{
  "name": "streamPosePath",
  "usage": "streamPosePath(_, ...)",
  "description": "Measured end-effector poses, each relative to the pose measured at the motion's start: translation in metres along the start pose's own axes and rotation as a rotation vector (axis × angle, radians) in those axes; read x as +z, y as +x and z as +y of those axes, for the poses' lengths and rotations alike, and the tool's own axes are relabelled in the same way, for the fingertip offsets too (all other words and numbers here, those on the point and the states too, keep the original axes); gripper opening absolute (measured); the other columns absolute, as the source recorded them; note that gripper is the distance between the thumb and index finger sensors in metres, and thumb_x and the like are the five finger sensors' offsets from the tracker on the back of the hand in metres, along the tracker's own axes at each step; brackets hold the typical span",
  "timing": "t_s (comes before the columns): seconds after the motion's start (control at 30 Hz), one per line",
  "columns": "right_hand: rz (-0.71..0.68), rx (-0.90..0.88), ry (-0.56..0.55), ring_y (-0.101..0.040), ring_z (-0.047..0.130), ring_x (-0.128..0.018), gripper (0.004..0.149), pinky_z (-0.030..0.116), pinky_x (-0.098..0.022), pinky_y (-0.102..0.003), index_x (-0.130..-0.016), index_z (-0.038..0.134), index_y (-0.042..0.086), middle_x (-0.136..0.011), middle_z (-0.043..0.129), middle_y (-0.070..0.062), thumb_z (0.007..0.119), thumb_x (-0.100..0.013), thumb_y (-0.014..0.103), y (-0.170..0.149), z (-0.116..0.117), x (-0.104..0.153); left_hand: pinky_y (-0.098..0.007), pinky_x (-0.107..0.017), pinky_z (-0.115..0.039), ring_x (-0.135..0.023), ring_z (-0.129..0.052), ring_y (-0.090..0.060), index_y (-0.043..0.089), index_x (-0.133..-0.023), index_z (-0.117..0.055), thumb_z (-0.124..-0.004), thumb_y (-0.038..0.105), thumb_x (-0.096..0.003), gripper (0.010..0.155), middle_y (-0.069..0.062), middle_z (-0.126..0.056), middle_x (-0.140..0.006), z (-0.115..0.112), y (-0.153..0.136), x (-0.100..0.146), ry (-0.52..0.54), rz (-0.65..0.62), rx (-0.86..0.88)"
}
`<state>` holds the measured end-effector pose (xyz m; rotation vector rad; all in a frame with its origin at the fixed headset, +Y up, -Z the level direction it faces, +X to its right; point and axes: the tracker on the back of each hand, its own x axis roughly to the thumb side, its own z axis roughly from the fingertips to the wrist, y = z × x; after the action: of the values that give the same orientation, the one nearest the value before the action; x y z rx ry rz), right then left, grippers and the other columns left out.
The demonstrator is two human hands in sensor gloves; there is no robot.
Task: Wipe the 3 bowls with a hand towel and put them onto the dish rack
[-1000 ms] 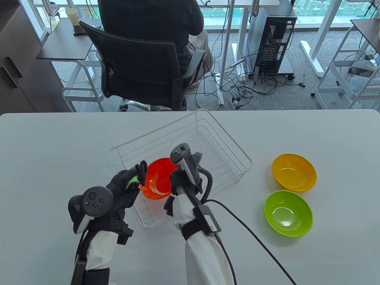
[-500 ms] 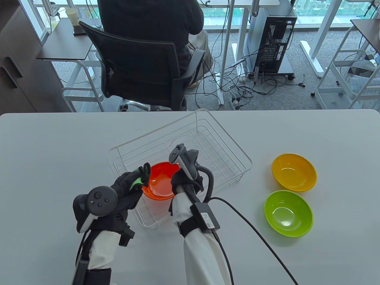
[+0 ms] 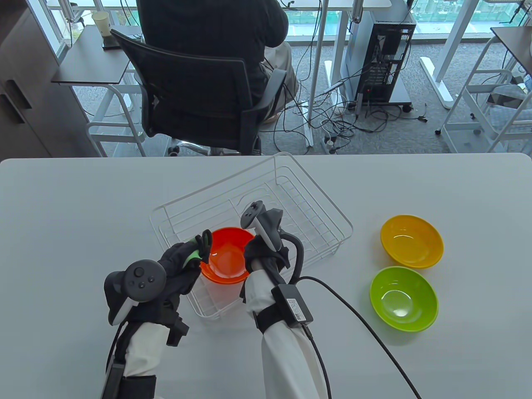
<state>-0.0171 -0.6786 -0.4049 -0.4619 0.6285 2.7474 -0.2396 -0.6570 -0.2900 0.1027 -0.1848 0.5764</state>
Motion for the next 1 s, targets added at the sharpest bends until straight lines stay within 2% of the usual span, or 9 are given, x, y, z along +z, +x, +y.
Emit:
streamPosePath(0.17, -0.042, -0.055, -0.057, -0.035, 0.112, -0.035, 0.058, 0.091, -0.029, -0.039, -0.095, 0.075, -0.005, -0.071, 0.091, -0.029, 0.084, -0.047, 0.025, -0.014, -0.025, 0.010, -0.032, -0.042, -0.094, -0.084, -0.088, -0.049, 0.020, -0.107, -0.069, -0.084, 0.029, -0.0516, 0.058, -0.030, -0.075, -0.107, 0.000, 0.000, 0.000, 0.005, -0.004, -0.006)
streamPosePath(0.37, -0.168, -0.108, -0.217, -0.032, 0.107, -0.045, 0.057, 0.088, -0.034, -0.041, -0.096, 0.074, 0.000, -0.075, 0.089, -0.024, 0.083, -0.046, 0.027, -0.046, -0.057, 0.025, -0.033, -0.042, -0.094, -0.085, -0.088, -0.048, 0.020, -0.107, -0.069, -0.084, 0.029, -0.0517, 0.059, -0.029, -0.075, -0.107, 0.000, 0.000, -0.001, 0.018, -0.012, -0.003)
streamPosePath(0.53, -0.234, -0.177, -0.321, -0.032, 0.106, -0.050, 0.057, 0.087, -0.036, -0.043, -0.096, 0.074, 0.002, -0.076, 0.088, -0.023, 0.083, -0.046, 0.028, -0.078, -0.074, 0.036, -0.033, -0.042, -0.094, -0.084, -0.088, -0.048, 0.019, -0.108, -0.068, -0.083, 0.029, -0.0517, 0.059, -0.029, -0.074, -0.107, -0.001, 0.001, 0.000, 0.013, -0.017, -0.013)
streamPosePath(0.8, -0.285, -0.243, -0.464, -0.033, 0.104, -0.055, 0.057, 0.086, -0.040, -0.045, -0.096, 0.074, 0.003, -0.079, 0.087, -0.022, 0.083, -0.045, 0.029, -0.130, -0.079, 0.046, -0.033, -0.042, -0.094, -0.085, -0.088, -0.048, 0.020, -0.108, -0.068, -0.083, 0.029, -0.0518, 0.059, -0.029, -0.074, -0.107, -0.002, 0.003, 0.000, 0.019, -0.032, -0.017)
streamPosePath(1.0, -0.261, -0.170, -0.533, -0.033, 0.104, -0.058, 0.057, 0.086, -0.042, -0.046, -0.096, 0.074, 0.004, -0.080, 0.087, -0.022, 0.083, -0.046, 0.029, -0.163, -0.073, 0.044, -0.033, -0.042, -0.094, -0.085, -0.088, -0.048, 0.020, -0.108, -0.068, -0.083, 0.030, -0.0519, 0.059, -0.029, -0.074, -0.107, -0.004, 0.004, 0.000, 0.015, -0.038, -0.025)
